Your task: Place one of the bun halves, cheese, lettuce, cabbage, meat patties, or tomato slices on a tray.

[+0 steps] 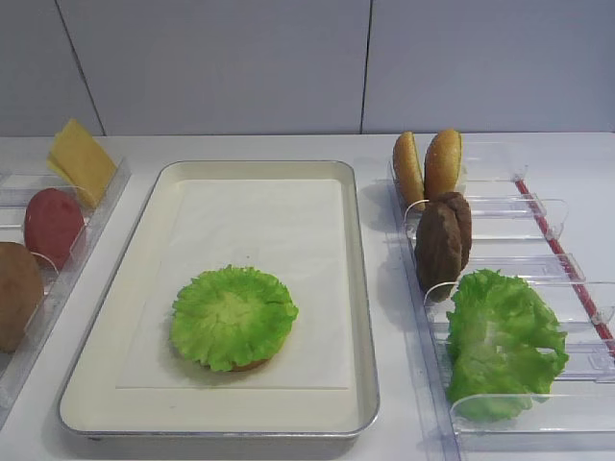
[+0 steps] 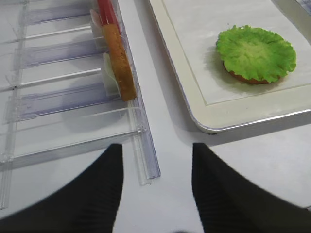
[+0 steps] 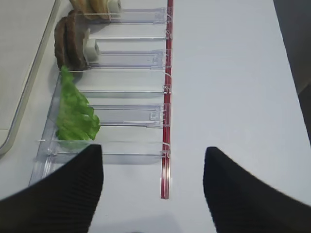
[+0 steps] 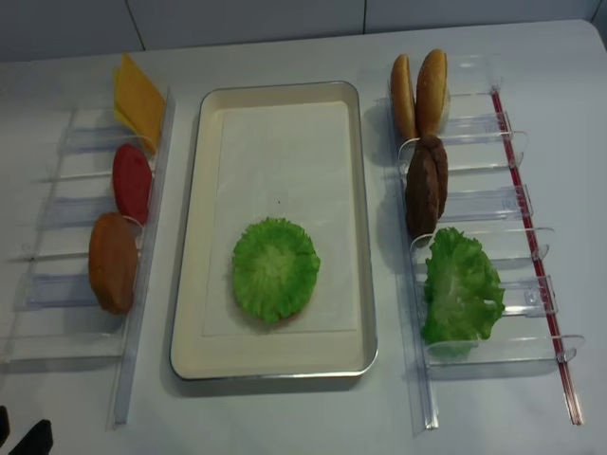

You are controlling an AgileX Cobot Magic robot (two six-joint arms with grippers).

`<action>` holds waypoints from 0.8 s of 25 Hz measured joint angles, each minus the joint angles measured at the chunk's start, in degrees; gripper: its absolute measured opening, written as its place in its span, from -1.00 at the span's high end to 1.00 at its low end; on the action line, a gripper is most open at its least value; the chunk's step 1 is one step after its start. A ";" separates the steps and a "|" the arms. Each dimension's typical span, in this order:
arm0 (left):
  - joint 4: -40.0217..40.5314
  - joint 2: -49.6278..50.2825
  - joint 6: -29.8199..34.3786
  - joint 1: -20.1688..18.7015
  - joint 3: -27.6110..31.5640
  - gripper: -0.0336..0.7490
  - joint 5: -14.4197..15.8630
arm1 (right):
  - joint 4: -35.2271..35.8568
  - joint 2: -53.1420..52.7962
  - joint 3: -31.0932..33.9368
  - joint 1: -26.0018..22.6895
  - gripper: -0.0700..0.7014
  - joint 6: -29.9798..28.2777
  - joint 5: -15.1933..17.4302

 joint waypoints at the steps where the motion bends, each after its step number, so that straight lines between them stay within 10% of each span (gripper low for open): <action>1: 0.00 0.00 0.00 0.00 0.00 0.09 0.00 | 0.57 -0.69 1.29 -1.64 -0.43 -0.96 -1.11; 10: 0.00 0.00 0.00 0.00 0.00 0.09 0.00 | 1.91 -4.35 8.15 -5.20 -0.43 -3.75 -8.53; 20: 0.00 0.00 0.00 0.00 0.00 0.09 0.00 | 3.31 -12.07 8.15 -5.31 -0.43 -8.96 -8.61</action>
